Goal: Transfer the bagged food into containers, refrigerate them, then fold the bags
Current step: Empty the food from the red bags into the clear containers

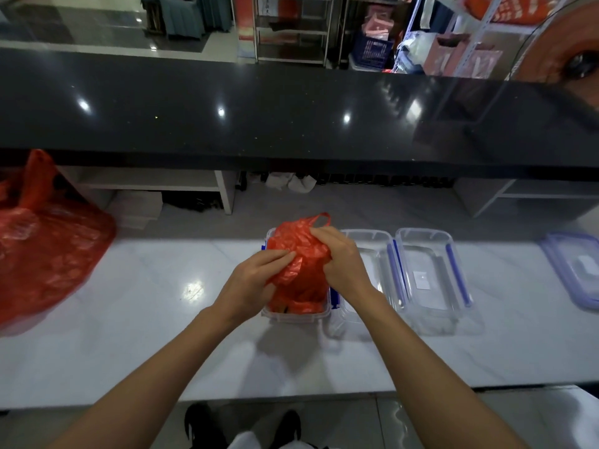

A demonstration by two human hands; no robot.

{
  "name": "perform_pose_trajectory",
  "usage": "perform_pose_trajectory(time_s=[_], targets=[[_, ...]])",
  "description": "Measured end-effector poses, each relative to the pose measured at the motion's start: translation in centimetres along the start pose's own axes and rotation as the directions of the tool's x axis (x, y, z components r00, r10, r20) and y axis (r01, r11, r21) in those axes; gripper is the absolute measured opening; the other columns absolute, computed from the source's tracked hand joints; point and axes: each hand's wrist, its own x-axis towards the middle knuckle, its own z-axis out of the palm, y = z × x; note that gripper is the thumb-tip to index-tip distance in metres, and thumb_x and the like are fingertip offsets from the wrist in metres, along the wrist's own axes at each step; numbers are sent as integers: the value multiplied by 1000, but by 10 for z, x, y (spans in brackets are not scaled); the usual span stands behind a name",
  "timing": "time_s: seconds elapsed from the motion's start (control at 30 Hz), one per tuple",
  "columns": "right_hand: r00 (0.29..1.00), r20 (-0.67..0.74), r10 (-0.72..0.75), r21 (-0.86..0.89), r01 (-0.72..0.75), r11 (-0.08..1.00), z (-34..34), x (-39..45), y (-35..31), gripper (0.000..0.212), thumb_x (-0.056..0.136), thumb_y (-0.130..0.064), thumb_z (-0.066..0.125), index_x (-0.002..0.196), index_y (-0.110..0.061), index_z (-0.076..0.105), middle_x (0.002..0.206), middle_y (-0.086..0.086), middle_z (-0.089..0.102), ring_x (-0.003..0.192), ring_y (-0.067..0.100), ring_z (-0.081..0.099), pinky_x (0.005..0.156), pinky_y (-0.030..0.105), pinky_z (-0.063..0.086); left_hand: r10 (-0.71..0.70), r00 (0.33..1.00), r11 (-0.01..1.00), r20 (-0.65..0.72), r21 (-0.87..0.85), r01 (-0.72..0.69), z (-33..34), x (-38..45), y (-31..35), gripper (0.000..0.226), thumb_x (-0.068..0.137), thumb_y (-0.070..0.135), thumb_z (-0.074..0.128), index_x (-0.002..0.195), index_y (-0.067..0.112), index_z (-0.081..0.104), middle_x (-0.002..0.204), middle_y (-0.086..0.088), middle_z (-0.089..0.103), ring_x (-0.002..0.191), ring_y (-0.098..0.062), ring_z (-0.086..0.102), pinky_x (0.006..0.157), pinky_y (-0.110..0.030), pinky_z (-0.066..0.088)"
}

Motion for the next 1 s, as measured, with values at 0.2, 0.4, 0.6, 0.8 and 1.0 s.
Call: perform_pose_trajectory(time_s=[0.2, 0.4, 0.6, 0.8, 1.0], targets=[[990, -128, -50, -9, 50, 999, -19, 14, -7, 43, 90, 10, 57, 131, -5, 62, 127, 11, 63, 118, 24, 58, 105, 31, 45, 34, 985, 998, -169, -42, -42, -9, 26, 10, 60, 76, -17, 69, 129, 10, 68, 126, -9, 68, 113, -27, 65, 96, -39, 57], [998, -62, 14, -1, -14, 1000, -7, -4, 8, 51, 88, 13, 55, 133, -11, 61, 130, 7, 59, 122, 21, 53, 107, 38, 46, 0, 999, 1000, 49, 12, 0, -11, 7, 8, 57, 82, 30, 61, 137, 20, 63, 145, -2, 55, 127, -26, 56, 99, -46, 54], [984, 173, 33, -166, -4, 986, 22, -50, 22, 59, 78, 8, 64, 135, -8, 59, 151, 11, 43, 138, 32, 38, 115, 50, 36, -30, 964, 980, 265, 197, -24, 0, -13, -2, 78, 89, 74, 46, 155, 35, 32, 170, 4, 12, 138, -23, 44, 104, -43, 42], [930, 356, 96, -113, -59, 992, 6, -51, 15, 72, 85, -10, 69, 150, -23, 41, 158, -1, 35, 145, 20, 28, 121, 42, 28, 9, 945, 887, 327, 434, -158, 9, -13, -5, 81, 79, 51, 73, 151, 33, 41, 147, 0, 55, 128, -29, 52, 95, -46, 47], [883, 447, 139, -104, -102, 989, -17, -6, 7, 109, 74, -18, 74, 157, -44, 8, 166, -12, -9, 153, 16, -7, 120, 42, 10, 74, 957, 894, 279, 407, -188, 9, -17, -4, 57, 66, 31, 88, 120, 24, 71, 128, -1, 68, 121, -30, 59, 93, -49, 51]])
